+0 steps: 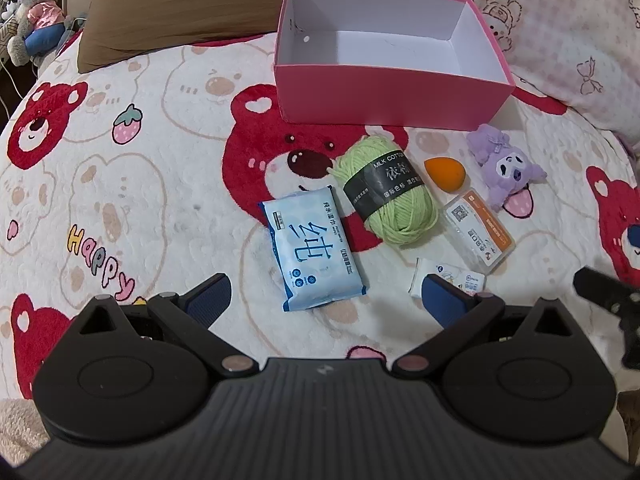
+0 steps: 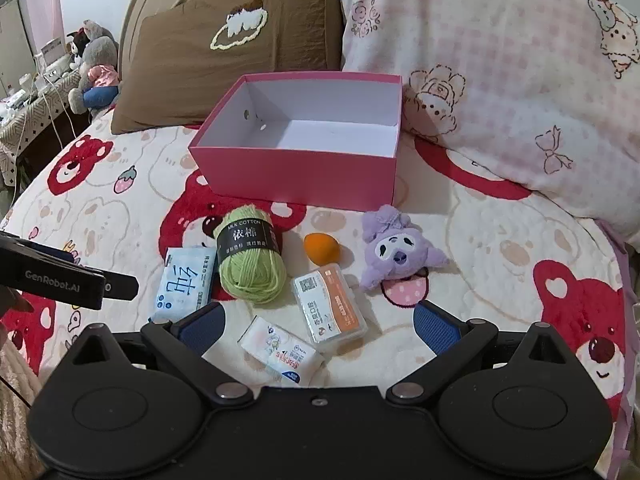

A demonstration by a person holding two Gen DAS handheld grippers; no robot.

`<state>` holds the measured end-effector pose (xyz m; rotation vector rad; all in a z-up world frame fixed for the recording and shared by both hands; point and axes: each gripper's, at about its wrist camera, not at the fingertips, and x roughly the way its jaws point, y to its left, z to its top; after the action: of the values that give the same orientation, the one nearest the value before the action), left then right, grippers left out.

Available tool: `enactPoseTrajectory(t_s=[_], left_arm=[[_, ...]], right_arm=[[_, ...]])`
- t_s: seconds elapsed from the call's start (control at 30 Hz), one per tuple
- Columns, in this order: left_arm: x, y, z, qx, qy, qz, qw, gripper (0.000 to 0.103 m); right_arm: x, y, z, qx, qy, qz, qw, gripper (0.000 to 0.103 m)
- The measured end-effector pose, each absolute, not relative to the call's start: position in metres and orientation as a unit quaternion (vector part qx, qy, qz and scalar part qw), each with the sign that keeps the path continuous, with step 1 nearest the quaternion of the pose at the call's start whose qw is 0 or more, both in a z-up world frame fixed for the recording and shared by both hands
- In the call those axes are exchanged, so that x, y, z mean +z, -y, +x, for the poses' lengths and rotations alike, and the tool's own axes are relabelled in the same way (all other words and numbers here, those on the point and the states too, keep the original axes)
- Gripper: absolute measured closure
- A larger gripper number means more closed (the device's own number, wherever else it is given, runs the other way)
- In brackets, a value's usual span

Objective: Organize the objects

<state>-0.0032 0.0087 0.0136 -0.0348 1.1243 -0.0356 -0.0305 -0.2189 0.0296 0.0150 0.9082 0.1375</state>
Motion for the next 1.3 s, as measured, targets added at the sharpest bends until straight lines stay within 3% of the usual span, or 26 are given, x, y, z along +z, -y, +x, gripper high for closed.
enactPoseTrajectory(t_s=[1.3], left_arm=[[0.023,0.015,-0.004,-0.039,-0.54,-0.008,0.841,0.0]], right_arm=[[0.032,0.227,-0.032,0.059,-0.44,0.003,0.896,0.002]])
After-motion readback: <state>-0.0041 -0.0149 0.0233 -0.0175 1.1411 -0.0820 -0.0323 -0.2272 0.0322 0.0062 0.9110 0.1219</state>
